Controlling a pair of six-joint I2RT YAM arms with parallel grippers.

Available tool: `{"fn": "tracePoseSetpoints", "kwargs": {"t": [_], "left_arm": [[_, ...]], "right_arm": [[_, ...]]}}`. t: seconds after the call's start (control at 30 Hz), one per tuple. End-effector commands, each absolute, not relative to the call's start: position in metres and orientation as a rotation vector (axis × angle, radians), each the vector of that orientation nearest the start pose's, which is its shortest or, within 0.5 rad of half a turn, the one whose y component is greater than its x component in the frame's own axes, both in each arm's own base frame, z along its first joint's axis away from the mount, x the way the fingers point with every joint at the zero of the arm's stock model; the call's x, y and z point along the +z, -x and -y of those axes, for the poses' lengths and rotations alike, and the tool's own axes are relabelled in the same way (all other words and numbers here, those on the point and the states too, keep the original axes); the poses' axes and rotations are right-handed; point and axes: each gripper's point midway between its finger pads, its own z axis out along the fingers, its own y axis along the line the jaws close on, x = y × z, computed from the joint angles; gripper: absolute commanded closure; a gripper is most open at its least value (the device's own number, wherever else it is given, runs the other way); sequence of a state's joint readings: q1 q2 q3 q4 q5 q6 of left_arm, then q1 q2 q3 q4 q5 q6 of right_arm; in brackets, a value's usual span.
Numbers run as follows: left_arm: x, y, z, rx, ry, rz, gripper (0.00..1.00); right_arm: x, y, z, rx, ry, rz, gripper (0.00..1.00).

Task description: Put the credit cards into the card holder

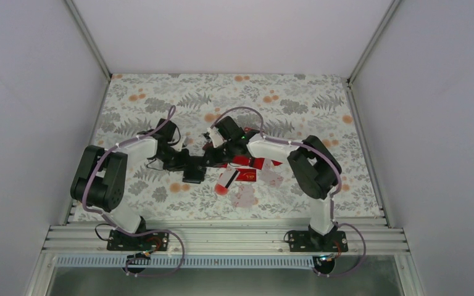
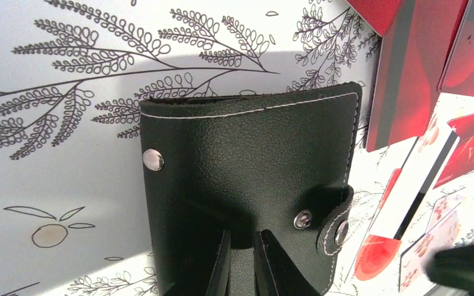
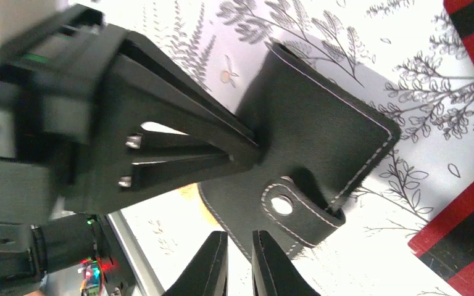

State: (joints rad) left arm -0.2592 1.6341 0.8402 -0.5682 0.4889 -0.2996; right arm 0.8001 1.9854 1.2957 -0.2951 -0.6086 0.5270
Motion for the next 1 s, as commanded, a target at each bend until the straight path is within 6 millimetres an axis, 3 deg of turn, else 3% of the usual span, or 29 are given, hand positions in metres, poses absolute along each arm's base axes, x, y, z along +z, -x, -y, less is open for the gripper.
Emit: {"fn": "tracePoseSetpoints", "kwargs": {"t": [0.0, 0.33, 0.6, 0.97], "left_arm": [[-0.017, -0.244, 0.143, -0.593, -0.02, -3.122, 0.87], [-0.021, -0.241, 0.146, -0.536, -0.039, -3.142, 0.89], [-0.007, -0.245, 0.148, -0.54, -0.053, -3.118, 0.89], [-0.008, -0.243, 0.15, -0.554, -0.073, -3.122, 0.89]], "right_arm": [[0.078, -0.259, -0.409, 1.208, 0.668, -2.662, 0.89], [0.047, -0.259, -0.414, 1.204, 0.661, -2.722, 0.9], [0.029, -0.259, -0.416, 1.193, 0.658, -2.751, 0.91], [0.025, -0.263, -0.427, 1.232, 0.672, -2.732, 0.92]]}}
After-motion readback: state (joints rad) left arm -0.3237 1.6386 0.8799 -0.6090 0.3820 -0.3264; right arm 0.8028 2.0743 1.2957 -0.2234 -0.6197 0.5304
